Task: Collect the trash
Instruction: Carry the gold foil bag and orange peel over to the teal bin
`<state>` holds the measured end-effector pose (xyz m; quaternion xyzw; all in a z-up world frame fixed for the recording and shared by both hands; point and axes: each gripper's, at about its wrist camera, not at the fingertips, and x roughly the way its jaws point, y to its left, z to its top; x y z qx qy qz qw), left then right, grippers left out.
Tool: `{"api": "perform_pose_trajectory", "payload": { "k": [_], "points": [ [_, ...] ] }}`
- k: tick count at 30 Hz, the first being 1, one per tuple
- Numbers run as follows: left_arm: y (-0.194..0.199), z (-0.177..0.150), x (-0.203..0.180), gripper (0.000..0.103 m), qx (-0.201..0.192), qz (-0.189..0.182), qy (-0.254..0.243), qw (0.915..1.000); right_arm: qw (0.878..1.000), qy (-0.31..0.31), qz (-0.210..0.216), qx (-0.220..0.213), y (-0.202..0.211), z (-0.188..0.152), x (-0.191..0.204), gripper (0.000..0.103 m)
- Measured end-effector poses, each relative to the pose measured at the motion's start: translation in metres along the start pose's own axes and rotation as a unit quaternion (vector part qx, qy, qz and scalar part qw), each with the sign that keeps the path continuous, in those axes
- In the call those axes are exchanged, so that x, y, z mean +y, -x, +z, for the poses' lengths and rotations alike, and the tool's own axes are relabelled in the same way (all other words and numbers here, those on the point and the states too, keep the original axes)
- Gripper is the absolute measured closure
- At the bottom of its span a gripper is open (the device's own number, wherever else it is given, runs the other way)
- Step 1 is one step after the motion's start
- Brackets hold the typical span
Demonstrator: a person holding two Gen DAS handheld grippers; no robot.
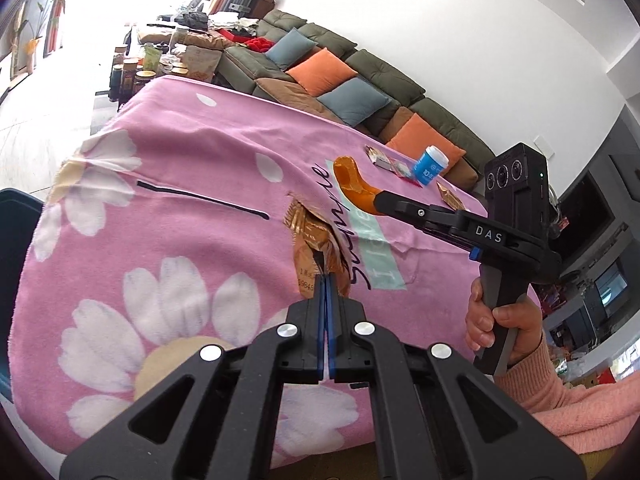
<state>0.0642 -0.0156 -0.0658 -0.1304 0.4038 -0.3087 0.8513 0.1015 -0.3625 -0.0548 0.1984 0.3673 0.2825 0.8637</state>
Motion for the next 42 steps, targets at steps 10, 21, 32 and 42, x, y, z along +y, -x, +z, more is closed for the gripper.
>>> {"api": "perform_pose_trajectory", "payload": {
  "k": [10,21,32,42],
  "points": [
    [0.057,0.000,0.030,0.102,-0.046,0.040,0.020,0.9980,0.999,0.028,0.034,0.018,-0.025,0.004,0.035,0.088],
    [0.096,-0.005,0.043,0.102,-0.074,0.071,0.033,0.9942,0.996,0.051,0.067,0.042,-0.051,0.004,0.069,0.088],
    [0.119,-0.006,0.052,0.102,-0.092,0.104,0.047,0.9892,0.991,0.076,0.093,0.063,-0.075,0.004,0.100,0.088],
    [0.139,-0.008,0.061,0.102,-0.107,0.131,0.059,0.9839,0.987,0.091,0.107,0.080,-0.092,0.001,0.123,0.088]
  ]
}}
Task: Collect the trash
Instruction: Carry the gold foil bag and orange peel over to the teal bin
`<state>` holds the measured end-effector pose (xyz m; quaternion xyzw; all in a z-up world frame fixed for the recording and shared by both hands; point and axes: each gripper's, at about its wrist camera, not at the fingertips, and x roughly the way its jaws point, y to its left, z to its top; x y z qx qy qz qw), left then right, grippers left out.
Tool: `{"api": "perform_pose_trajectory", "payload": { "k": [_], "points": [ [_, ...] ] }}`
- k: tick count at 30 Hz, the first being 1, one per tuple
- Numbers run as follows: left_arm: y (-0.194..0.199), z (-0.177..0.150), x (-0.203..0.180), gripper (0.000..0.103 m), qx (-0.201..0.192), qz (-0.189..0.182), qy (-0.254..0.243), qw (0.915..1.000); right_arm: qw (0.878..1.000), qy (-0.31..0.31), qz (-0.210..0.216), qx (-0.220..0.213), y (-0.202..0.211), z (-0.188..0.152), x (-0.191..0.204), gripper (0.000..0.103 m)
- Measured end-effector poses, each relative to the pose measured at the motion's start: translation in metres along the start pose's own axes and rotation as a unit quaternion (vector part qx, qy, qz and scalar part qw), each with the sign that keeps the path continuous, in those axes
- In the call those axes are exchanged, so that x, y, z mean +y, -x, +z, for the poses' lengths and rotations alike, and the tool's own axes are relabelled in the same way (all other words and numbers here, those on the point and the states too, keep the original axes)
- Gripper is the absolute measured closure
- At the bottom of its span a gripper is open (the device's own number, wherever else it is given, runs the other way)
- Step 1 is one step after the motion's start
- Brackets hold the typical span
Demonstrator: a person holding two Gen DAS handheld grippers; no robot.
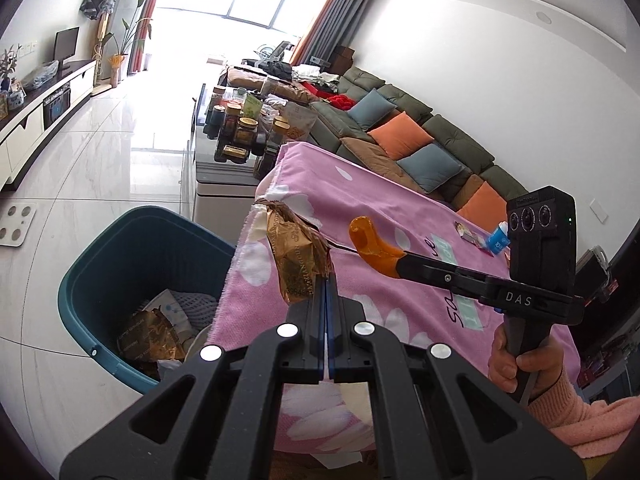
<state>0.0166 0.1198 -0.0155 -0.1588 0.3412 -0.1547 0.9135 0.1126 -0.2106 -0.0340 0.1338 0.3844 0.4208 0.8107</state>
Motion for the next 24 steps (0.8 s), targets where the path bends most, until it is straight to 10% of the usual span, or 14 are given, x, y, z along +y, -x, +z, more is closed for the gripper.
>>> {"api": "perform_pose_trajectory", "payload": {
  "k": [24],
  "points": [
    [0.016,0.005,0.052,0.102,-0.015,0.071,0.029,0.9969,0.998,0.024,0.025,0.053,-0.070,0.017,0.032,0.088]
  ]
}}
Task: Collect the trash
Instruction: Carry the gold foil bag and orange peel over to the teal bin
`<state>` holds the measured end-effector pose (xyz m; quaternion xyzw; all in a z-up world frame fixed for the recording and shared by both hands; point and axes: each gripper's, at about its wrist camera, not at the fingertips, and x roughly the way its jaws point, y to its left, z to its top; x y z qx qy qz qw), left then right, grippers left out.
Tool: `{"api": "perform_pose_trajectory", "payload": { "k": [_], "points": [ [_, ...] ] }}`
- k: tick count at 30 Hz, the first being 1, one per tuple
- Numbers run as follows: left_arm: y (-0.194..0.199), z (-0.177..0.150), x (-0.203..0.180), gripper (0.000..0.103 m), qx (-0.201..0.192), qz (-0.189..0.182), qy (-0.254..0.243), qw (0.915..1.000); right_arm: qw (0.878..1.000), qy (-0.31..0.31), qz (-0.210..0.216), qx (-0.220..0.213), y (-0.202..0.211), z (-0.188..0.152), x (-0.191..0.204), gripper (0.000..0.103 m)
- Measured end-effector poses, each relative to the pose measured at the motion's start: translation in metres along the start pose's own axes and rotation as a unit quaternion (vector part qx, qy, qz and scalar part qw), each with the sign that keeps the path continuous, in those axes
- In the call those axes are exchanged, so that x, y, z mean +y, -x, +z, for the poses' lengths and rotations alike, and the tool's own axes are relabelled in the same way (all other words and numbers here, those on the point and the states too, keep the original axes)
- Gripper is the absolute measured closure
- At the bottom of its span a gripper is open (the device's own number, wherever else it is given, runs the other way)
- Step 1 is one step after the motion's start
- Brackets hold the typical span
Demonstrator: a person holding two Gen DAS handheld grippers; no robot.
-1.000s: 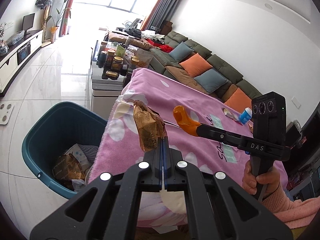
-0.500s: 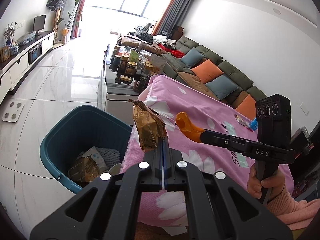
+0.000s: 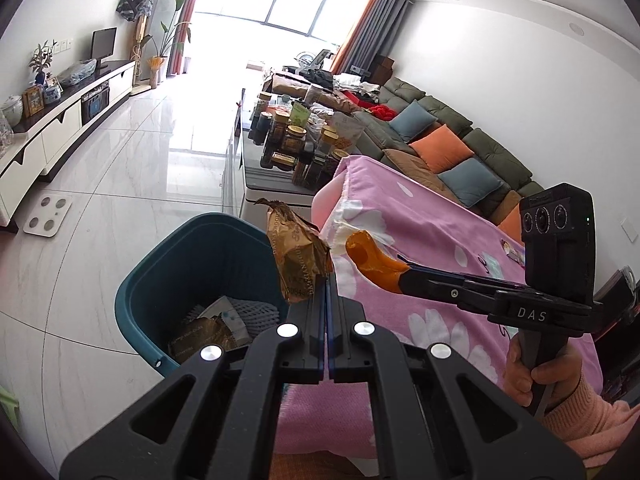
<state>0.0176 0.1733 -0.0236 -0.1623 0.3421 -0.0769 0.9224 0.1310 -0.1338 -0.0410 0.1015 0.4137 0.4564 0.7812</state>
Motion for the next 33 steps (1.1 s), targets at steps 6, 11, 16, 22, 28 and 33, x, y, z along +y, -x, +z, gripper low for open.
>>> {"api": "perform_pose_trajectory", "payload": {
  "k": [6,11,16,22,28,33],
  "points": [
    [-0.009,0.000,0.016,0.102,0.007,0.022,0.016,0.9996,1.000,0.005,-0.003,0.014,-0.019,0.007,0.004,0.088],
    [-0.019,-0.002,0.025,0.102,0.016,0.035,0.022,0.9990,1.000,0.011,-0.005,0.023,-0.032,0.011,0.008,0.088],
    [-0.028,-0.003,0.028,0.102,0.022,0.049,0.021,0.9983,0.999,0.012,-0.006,0.034,-0.048,0.012,0.011,0.088],
    [-0.040,-0.005,0.035,0.102,0.028,0.059,0.027,0.9975,0.999,0.015,-0.015,0.045,-0.064,0.015,0.015,0.088],
    [-0.051,-0.006,0.039,0.102,0.036,0.070,0.030,0.9965,0.998,0.015,-0.026,0.054,-0.076,0.017,0.018,0.088],
    [-0.062,-0.007,0.043,0.102,0.042,0.077,0.032,0.9956,0.997,0.012,-0.038,0.065,-0.085,0.017,0.017,0.087]
  ]
}}
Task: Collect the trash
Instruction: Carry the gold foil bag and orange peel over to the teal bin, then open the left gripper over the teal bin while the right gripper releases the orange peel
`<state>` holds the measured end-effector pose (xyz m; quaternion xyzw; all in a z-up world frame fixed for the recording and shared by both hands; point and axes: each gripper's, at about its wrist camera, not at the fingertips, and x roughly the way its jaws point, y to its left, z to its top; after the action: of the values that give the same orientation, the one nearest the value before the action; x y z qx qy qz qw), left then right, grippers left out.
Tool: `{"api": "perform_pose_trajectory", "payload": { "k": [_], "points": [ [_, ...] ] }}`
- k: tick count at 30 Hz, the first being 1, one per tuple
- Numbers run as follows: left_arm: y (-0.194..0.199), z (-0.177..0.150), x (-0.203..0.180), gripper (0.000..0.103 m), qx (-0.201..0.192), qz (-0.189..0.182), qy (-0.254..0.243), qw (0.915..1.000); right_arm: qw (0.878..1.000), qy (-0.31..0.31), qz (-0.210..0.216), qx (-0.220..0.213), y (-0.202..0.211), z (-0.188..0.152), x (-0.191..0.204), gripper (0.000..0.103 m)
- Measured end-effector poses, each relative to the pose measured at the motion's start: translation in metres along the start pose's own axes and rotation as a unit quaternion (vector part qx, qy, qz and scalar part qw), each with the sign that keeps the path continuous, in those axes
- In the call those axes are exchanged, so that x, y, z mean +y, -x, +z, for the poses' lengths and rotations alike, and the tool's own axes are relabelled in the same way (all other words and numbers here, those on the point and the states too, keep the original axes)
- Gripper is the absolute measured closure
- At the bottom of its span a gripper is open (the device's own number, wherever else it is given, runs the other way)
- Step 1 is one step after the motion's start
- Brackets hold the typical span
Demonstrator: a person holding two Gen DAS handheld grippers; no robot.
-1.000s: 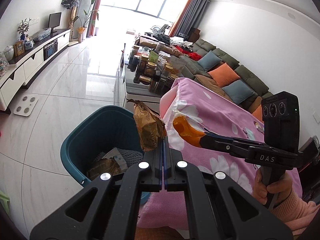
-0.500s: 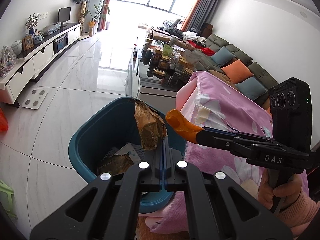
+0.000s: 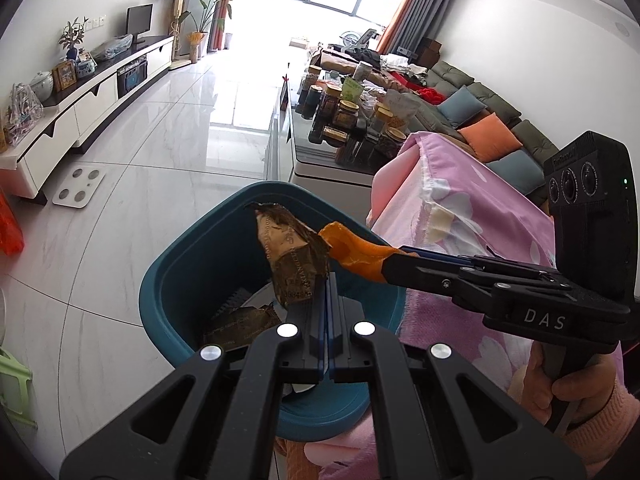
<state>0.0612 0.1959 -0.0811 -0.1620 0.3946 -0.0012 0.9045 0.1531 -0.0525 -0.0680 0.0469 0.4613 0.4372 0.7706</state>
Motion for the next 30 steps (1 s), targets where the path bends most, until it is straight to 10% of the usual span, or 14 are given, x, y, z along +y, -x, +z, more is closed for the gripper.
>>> {"api": "perform_pose_trajectory", "payload": {
  "k": [8,21,30],
  "points": [
    [-0.026,0.002,0.003,0.099,0.012,0.005,0.011,0.9999,1.000,-0.011,-0.017,0.001,-0.005,0.004,-0.004,0.077],
    [-0.023,-0.002,-0.004,0.055,-0.010,0.014,0.005,0.9998,0.999,-0.013,-0.024,-0.025,0.016,-0.004,-0.010,0.072],
    [0.024,-0.014,-0.034,0.017,-0.078,0.036,-0.040,0.9955,0.993,0.040,-0.074,-0.083,0.062,-0.029,-0.002,0.046]
  ]
}}
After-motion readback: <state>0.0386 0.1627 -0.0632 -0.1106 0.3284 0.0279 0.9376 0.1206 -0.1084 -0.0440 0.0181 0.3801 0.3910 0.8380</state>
